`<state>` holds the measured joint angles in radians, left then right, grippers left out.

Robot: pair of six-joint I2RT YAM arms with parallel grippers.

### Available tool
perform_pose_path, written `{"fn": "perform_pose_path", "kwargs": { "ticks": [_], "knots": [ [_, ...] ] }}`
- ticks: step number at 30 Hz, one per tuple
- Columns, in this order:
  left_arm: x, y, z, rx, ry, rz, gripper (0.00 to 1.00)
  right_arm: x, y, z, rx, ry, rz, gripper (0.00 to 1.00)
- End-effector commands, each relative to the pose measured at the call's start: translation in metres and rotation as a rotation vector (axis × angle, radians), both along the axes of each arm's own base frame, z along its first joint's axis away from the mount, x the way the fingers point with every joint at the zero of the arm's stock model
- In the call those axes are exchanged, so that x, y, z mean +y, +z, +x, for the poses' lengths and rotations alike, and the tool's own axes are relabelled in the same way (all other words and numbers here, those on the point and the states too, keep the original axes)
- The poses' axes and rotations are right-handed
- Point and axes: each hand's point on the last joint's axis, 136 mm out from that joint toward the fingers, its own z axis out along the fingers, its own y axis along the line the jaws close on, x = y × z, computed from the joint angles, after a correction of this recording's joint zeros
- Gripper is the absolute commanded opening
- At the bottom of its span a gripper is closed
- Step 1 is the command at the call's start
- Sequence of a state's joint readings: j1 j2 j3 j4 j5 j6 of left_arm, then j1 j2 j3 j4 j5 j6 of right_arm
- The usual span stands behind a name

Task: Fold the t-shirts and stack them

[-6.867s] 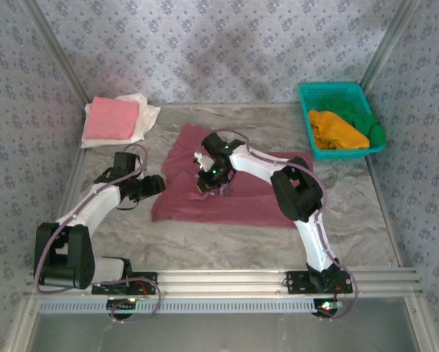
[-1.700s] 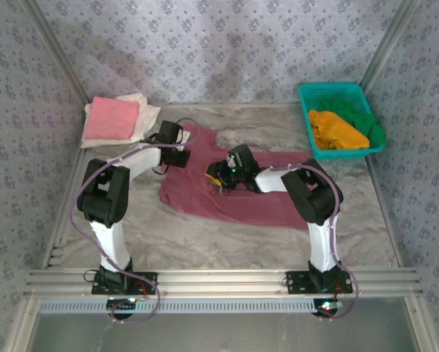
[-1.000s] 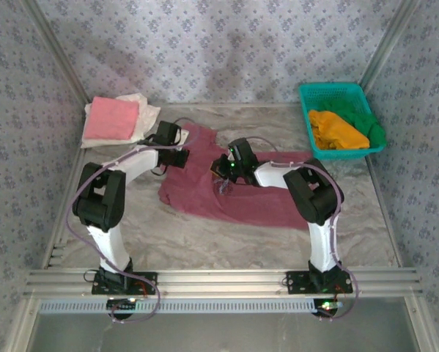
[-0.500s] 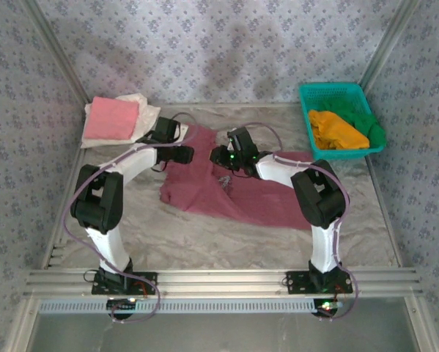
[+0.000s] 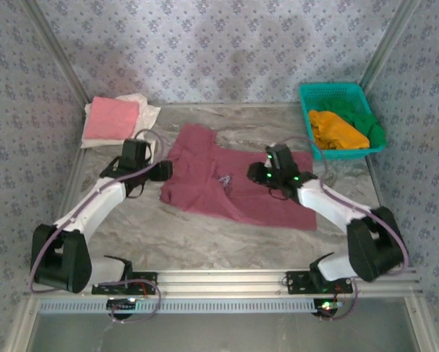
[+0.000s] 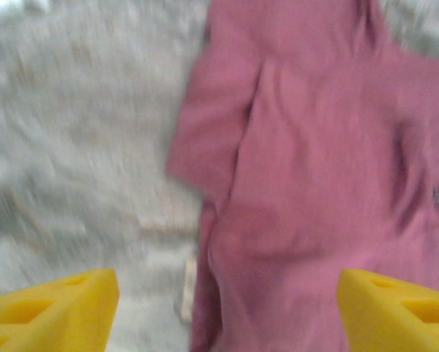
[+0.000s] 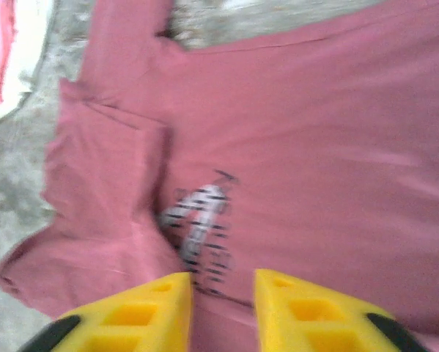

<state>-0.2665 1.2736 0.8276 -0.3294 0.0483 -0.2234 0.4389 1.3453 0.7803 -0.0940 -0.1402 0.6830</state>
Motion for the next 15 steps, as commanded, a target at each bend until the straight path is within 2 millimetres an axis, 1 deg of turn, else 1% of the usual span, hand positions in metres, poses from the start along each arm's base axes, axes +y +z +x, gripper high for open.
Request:
{"fn": "perform_pose_path", "kwargs": {
  "ticks": [1,3,5,6,9,11,13,14,15],
  "knots": [
    [-0.010,-0.022,-0.036,0.087,-0.017,-0.122,0.71,-0.036,-0.034,-0.039,0.118,-0.018,-0.091,0.00],
    [-0.011,-0.030,-0.043,0.080,-0.011,-0.168,0.66,-0.052,-0.048,-0.052,0.176,-0.055,-0.089,0.00],
    [-0.015,-0.034,-0.045,0.085,-0.007,-0.222,0.64,-0.065,-0.058,-0.057,0.219,-0.096,-0.052,0.00],
    [-0.017,-0.035,-0.044,0.077,-0.009,-0.242,0.65,-0.072,-0.062,-0.057,0.231,-0.123,-0.044,0.00],
    [-0.020,-0.046,-0.041,0.072,-0.011,-0.266,0.67,-0.085,-0.075,-0.060,0.258,-0.165,-0.056,0.00],
    [-0.026,-0.053,-0.037,0.071,-0.032,-0.285,0.68,-0.093,-0.085,-0.061,0.287,-0.195,-0.065,0.00],
    [-0.029,-0.061,-0.033,0.077,-0.038,-0.296,0.59,-0.099,-0.094,-0.061,0.311,-0.229,-0.059,0.00],
    [-0.030,-0.064,-0.031,0.085,-0.040,-0.300,0.46,-0.102,-0.098,-0.060,0.315,-0.244,-0.053,0.00],
    [-0.031,-0.067,-0.030,0.094,-0.041,-0.303,0.30,-0.106,-0.103,-0.061,0.336,-0.268,-0.054,0.00]
  ]
}}
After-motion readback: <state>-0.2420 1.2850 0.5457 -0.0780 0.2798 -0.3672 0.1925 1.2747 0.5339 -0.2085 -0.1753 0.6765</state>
